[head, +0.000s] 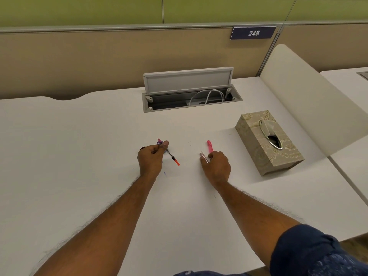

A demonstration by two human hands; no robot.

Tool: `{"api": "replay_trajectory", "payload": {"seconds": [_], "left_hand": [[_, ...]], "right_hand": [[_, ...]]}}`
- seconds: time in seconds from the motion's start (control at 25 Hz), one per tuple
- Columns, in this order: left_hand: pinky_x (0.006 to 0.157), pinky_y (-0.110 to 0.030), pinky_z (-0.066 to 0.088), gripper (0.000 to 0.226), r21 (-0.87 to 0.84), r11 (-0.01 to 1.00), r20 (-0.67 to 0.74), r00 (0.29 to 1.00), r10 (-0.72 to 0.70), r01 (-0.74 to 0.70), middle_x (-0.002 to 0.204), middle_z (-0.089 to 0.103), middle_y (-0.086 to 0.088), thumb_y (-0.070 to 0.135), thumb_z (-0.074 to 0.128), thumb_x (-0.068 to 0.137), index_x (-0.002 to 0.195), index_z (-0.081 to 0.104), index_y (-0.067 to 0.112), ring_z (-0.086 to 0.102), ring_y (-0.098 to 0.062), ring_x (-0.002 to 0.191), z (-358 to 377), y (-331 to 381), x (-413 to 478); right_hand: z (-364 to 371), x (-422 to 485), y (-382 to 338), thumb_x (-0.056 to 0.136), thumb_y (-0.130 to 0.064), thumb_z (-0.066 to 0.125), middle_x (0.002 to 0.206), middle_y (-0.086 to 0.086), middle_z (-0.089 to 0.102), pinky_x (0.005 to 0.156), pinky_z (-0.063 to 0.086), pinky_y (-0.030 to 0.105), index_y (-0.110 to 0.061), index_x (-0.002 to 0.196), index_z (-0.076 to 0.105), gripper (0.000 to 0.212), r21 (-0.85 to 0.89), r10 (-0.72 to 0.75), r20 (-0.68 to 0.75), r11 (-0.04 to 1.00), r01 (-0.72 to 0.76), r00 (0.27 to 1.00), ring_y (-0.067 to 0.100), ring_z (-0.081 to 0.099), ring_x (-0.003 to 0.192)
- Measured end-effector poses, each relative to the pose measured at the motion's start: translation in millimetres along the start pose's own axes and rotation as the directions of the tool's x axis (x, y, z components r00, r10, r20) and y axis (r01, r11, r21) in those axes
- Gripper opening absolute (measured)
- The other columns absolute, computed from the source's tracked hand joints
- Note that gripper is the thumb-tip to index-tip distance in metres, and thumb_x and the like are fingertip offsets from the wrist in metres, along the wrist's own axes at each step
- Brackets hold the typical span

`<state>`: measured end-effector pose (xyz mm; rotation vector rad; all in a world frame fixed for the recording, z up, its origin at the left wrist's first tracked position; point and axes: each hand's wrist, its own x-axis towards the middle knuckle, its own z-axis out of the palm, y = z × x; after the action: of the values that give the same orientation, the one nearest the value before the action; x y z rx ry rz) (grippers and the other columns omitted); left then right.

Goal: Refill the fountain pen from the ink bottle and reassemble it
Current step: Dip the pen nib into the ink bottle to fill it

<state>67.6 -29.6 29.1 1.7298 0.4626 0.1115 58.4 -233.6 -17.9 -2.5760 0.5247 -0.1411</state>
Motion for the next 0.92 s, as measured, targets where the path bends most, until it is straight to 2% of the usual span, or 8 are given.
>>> {"api": "replay_trajectory", "payload": {"seconds": [0.12,0.24,0.48,0.64,0.76,0.84,0.92], "left_hand": [[0.069,-0.022,0.045,0.031,0.002,1.0,-0.015,1.0,0.006,-0.006,0.079,0.072,-0.013,0.038,0.069,0.084,0.088,0.077,0.008,0.062,-0.022,0.076,-0.8,2.4,-1.2],[0.064,-0.013,0.042,0.034,0.008,1.0,-0.016,1.0,0.01,-0.01,0.078,0.071,-0.005,0.037,0.069,0.085,0.093,0.077,0.005,0.063,-0.015,0.073,-1.6,5.0,-2.0],[0.055,0.003,0.037,0.031,-0.01,1.0,-0.028,0.999,0.016,-0.016,0.079,0.07,-0.002,0.033,0.068,0.086,0.094,0.076,0.004,0.061,-0.004,0.069,-2.4,5.3,-2.7],[0.057,0.002,0.038,0.03,-0.019,1.0,-0.017,1.0,0.014,-0.014,0.077,0.07,0.0,0.033,0.068,0.087,0.093,0.077,0.005,0.062,0.0,0.068,-2.9,6.7,-3.5],[0.057,0.001,0.039,0.031,-0.015,1.0,-0.022,1.0,0.006,-0.006,0.073,0.069,0.003,0.035,0.068,0.086,0.092,0.077,0.006,0.061,-0.004,0.068,-2.5,5.9,-3.0],[0.058,-0.002,0.04,0.032,-0.016,1.0,-0.025,1.0,0.002,-0.002,0.073,0.07,0.002,0.037,0.069,0.085,0.091,0.077,0.006,0.063,-0.009,0.07,-1.1,4.4,-1.9],[0.065,-0.012,0.044,0.034,-0.026,1.0,-0.021,1.0,-0.009,0.008,0.077,0.072,-0.004,0.039,0.069,0.084,0.091,0.078,0.007,0.066,-0.018,0.077,1.6,1.3,-1.0]], "right_hand": [[0.0,0.0,0.8,0.084,-0.05,0.062,0.097,0.001,0.064,0.08,0.052,0.037,-0.018,0.098,0.065,0.035,-0.002,-0.004,0.001,1.0,0.004,1.0,0.023,0.061,0.091],[1.1,-0.9,1.9,0.082,-0.052,0.063,0.097,0.0,0.064,0.08,0.053,0.038,-0.018,0.099,0.065,0.038,0.004,-0.016,-0.001,1.0,0.016,1.0,0.021,0.062,0.091],[2.6,-2.1,5.1,0.079,-0.053,0.066,0.098,-0.001,0.064,0.08,0.054,0.039,-0.019,0.101,0.064,0.04,0.006,-0.036,-0.005,0.999,0.036,0.999,0.021,0.062,0.091],[2.4,-3.0,6.1,0.078,-0.052,0.066,0.099,-0.001,0.064,0.08,0.053,0.039,-0.019,0.103,0.063,0.042,0.012,-0.043,-0.002,0.999,0.043,0.999,0.021,0.061,0.093],[-0.2,-6.3,0.9,0.079,-0.052,0.066,0.093,-0.002,0.065,0.078,0.053,0.038,-0.019,0.102,0.064,0.04,0.041,-0.07,-0.05,0.997,0.072,0.996,0.018,0.062,0.088],[-2.8,-10.6,-10.7,0.081,-0.045,0.069,0.086,-0.004,0.065,0.073,0.052,0.034,-0.019,0.1,0.066,0.033,0.151,-0.145,-0.094,0.976,0.158,0.985,0.013,0.06,0.078],[-9.0,-17.1,-28.4,0.082,-0.04,0.071,0.079,-0.008,0.065,0.066,0.049,0.028,-0.02,0.098,0.067,0.026,0.375,-0.242,0.003,0.9,0.223,0.97,0.008,0.054,0.064]]}}
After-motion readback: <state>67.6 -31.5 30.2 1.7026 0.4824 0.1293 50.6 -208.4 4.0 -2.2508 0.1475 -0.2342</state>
